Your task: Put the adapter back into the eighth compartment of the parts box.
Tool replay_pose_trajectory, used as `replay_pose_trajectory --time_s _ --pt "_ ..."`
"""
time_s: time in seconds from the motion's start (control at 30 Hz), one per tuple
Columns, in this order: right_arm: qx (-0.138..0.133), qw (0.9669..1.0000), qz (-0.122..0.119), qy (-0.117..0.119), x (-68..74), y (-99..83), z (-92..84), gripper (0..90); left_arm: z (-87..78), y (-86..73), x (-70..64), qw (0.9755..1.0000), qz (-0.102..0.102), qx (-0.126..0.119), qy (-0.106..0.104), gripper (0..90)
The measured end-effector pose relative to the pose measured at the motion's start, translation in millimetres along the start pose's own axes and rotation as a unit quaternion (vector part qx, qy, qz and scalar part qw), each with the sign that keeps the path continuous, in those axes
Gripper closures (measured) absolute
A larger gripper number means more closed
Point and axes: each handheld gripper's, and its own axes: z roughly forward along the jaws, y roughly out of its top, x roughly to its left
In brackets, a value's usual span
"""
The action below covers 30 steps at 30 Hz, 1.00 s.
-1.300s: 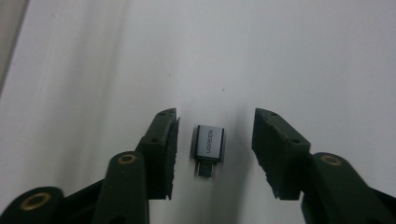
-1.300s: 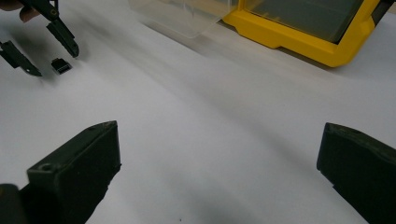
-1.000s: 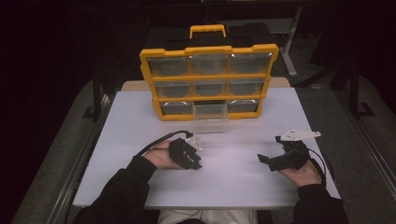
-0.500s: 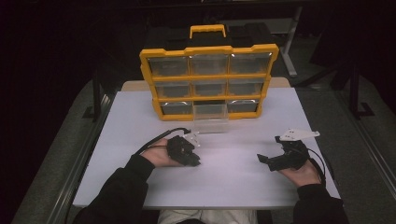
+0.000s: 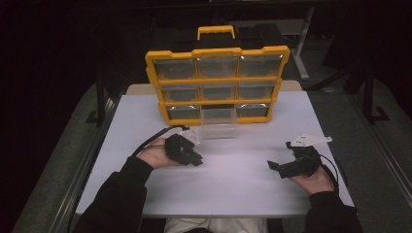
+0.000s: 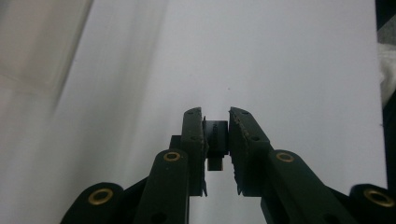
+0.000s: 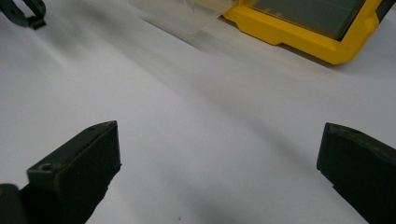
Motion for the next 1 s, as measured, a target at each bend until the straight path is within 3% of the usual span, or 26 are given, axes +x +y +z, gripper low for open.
replay_pose_trajectory --time_s 0.3,0.63,0.73,1.0 --pt "0.004 1.0000 -0.004 -0.001 0.9 -0.1 0.7 0.0 -24.1 1.5 6.7 0.9994 -0.015 -0.032 0.005 76.3" --pt "0.010 0.9999 -0.007 0.000 2.1 -0.2 1.9 0.0 -37.5 9.4 7.4 0.9992 -0.008 -0.033 0.021 76.4" --pt "0.011 0.9999 -0.010 0.000 2.7 -0.1 2.3 0.0 -38.2 12.6 5.6 0.9991 -0.004 -0.024 0.034 76.3" --pt "0.009 0.9999 -0.010 -0.001 2.6 0.0 2.0 0.0 -47.7 22.6 7.6 0.9991 0.001 -0.021 0.038 76.3"
